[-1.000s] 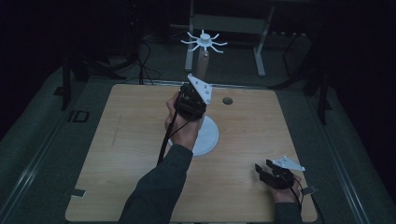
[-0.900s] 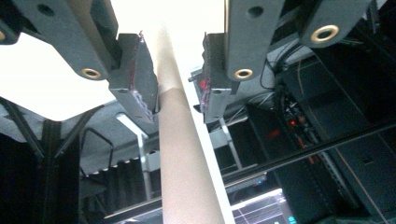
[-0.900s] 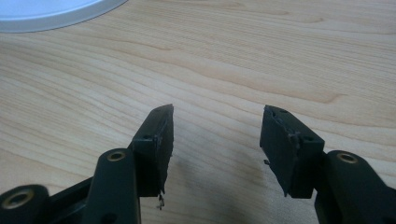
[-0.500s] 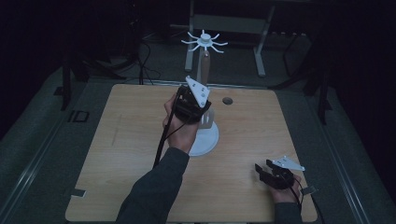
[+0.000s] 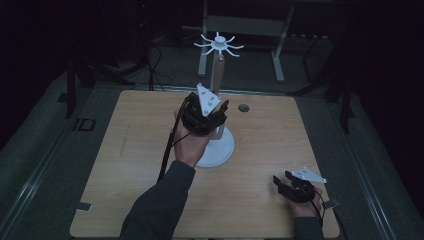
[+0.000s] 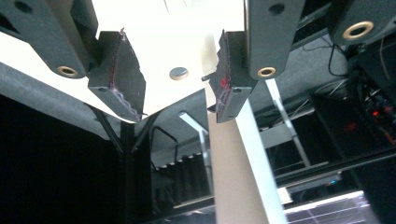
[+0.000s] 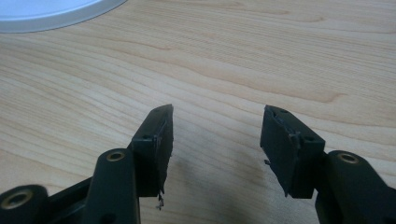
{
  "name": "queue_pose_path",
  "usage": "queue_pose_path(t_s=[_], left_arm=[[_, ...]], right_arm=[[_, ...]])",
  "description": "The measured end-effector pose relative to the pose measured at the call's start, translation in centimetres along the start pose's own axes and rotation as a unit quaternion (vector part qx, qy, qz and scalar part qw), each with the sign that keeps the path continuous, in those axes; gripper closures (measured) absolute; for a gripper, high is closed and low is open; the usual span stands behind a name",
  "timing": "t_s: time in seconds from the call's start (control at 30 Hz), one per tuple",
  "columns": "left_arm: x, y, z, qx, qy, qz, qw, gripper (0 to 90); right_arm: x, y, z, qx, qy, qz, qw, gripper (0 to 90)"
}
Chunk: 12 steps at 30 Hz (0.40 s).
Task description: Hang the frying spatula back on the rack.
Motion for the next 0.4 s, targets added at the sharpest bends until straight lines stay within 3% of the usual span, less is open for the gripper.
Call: queue_pose_path(t_s=[0.2,0.23,0.27,0.3,0.4], left_arm=[[-0.2,-0.1,-0.7,0.004,0.001,-0.029,0.9996,52.7],[-0.4,-0.1,-1.2,0.002,0.004,-0.044,0.999,52.7],[-0.4,-0.1,-1.2,0.002,0.004,-0.044,0.999,52.4],[-0.6,0.0,-1.9,-0.006,0.011,-0.06,0.9981,51.7],[-0.9,0.1,-2.9,-0.011,0.017,-0.075,0.997,51.1]], right_arm=[[0.0,0.0,0.0,0.0,0.0,-0.001,1.0,44.0],[0.0,0.0,0.0,0.0,0.0,0.0,1.0,44.0],[0.0,0.0,0.0,0.0,0.0,0.0,1.0,44.0],[0.0,0.0,0.0,0.0,0.0,0.0,1.0,44.0],[0.0,0.0,0.0,0.002,0.001,0.001,1.0,44.0]])
Point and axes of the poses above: each handheld gripper's, and its own axes: x roughly forward along the jaws, z roughly out of its top, y roughly to its left, the point moved 7 cm from there along x, roughly forward along the jaws, and after that the axes turned 8 degrees about z, right-handed, at the moved point
